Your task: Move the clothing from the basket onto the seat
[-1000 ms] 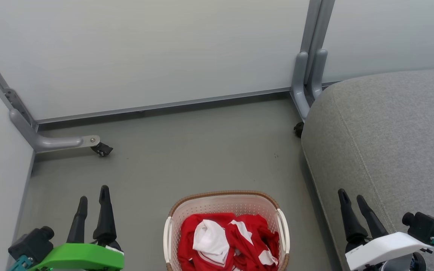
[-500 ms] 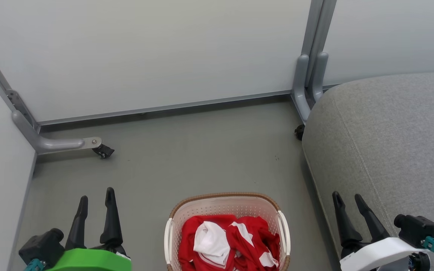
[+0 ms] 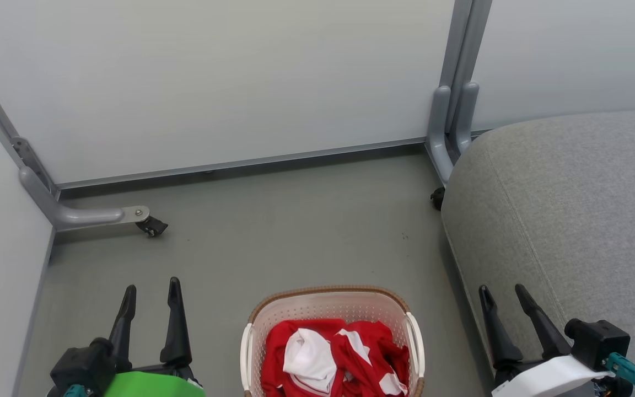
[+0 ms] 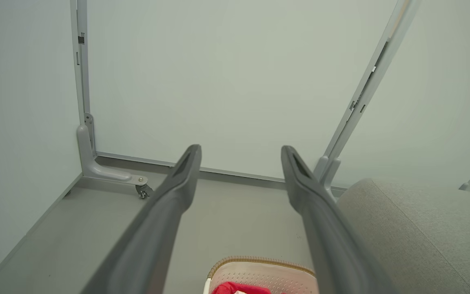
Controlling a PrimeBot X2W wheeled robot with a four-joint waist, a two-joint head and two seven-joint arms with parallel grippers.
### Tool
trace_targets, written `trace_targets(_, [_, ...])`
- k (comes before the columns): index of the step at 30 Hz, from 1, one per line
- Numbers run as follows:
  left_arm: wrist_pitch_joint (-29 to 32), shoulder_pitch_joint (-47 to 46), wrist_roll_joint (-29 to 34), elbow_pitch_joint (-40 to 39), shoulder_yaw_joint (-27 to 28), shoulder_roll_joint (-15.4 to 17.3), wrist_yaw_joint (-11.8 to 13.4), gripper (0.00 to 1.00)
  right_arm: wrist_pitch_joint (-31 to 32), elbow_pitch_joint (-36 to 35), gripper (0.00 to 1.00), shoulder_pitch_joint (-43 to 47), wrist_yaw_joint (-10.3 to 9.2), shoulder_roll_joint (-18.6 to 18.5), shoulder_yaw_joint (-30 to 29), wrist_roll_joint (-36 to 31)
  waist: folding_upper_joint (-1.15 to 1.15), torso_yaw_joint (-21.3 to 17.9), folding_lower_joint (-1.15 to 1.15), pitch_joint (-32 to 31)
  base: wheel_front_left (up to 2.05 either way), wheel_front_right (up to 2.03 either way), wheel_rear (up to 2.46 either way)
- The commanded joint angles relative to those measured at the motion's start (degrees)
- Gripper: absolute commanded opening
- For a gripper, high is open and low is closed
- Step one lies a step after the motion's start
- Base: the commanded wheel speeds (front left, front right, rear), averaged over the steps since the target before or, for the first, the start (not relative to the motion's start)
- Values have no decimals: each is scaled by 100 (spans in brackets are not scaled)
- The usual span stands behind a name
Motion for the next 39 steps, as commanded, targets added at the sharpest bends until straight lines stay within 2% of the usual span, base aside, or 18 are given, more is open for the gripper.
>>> trace_targets(1, [-57, 56, 151, -69, -14, 44, 33, 100, -56, -69, 100, 49, 1, -35, 3, -165, 0, 1, 0, -10, 0, 0, 0])
trace_targets(14, [-211, 241, 738, -140, -37, 46, -10, 100, -222, -149, 100, 157, 1, -39, 40, -696, 0, -13, 0, -131, 0, 0, 0])
trace_targets(39, [-496, 450, 1883, -326, -258, 51, 79, 100, -499, -307, 100, 256, 1, -48, 106, -1793, 0, 15, 0, -82, 0, 0, 0])
